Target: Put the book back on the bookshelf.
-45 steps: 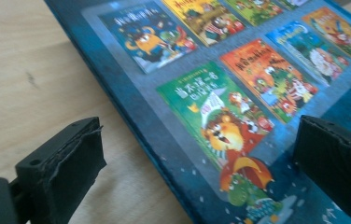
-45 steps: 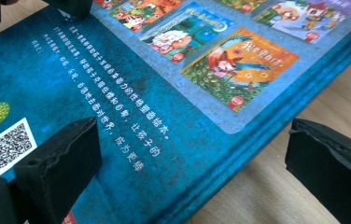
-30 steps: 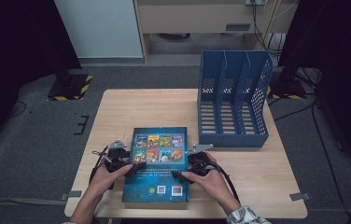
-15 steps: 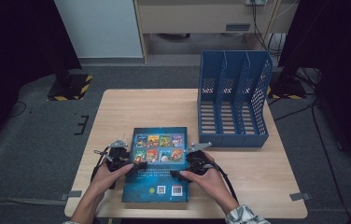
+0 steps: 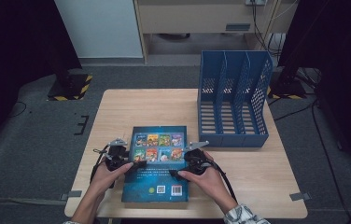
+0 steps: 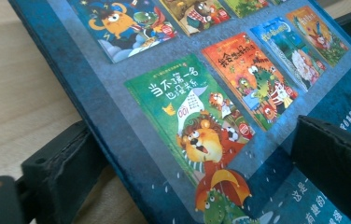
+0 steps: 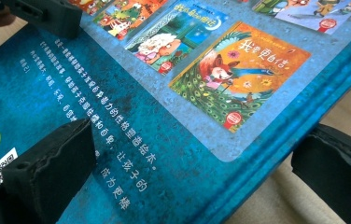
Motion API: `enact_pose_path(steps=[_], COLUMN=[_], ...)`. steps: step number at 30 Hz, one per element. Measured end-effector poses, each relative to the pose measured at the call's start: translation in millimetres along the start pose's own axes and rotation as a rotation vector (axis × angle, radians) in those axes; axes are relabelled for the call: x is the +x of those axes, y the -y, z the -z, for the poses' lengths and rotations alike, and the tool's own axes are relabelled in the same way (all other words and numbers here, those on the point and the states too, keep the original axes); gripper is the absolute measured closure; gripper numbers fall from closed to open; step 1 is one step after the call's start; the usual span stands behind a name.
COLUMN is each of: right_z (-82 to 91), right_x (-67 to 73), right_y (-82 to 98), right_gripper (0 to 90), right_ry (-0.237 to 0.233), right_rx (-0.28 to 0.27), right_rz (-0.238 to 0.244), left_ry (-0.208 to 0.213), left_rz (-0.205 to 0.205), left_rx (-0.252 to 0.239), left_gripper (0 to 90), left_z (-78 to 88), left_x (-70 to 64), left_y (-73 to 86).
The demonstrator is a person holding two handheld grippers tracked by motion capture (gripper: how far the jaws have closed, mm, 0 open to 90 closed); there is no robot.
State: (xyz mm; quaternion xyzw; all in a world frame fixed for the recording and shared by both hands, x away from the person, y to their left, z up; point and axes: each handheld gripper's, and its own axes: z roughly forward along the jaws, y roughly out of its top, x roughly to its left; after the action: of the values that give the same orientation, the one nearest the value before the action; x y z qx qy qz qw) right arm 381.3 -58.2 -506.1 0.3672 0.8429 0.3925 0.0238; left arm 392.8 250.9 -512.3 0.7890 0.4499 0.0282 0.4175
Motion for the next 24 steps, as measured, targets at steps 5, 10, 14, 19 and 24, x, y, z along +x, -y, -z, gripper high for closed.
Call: enact_pose_path(steps=[5, 10, 14, 19, 24], right_z=[1.3, 0.8, 0.7, 0.9, 1.4], right_x=[3.5, 4.5, 3.8, 3.6, 4.8], right_y=[-5.4, -10.1, -13.7, -21.7, -30.9], right_gripper=[0.4, 0.6, 1.3, 1.9, 3.4], right_ry=[0.026, 0.031, 0.037, 0.041, 0.052], right_rx=[0.001, 0.015, 0.012, 0.024, 0.036], right_rz=[0.026, 0.031, 0.039, 0.046, 0.048], left_ry=[-0.016, -0.029, -0.041, -0.059, -0.08], left_rz=[-0.014, -0.02, -0.03, -0.056, -0.056], left_rx=[-0.021, -0.028, -0.042, -0.054, -0.068], left_gripper=[6.2, 7.3, 9.7, 11.0, 14.0], left_z=[5.1, 8.0, 11.2, 14.8, 21.1], left_x=[-0.1, -1.2, -1.4, -2.2, -3.7], left_y=[-2.4, -4.7, -7.9, -13.8, -20.5])
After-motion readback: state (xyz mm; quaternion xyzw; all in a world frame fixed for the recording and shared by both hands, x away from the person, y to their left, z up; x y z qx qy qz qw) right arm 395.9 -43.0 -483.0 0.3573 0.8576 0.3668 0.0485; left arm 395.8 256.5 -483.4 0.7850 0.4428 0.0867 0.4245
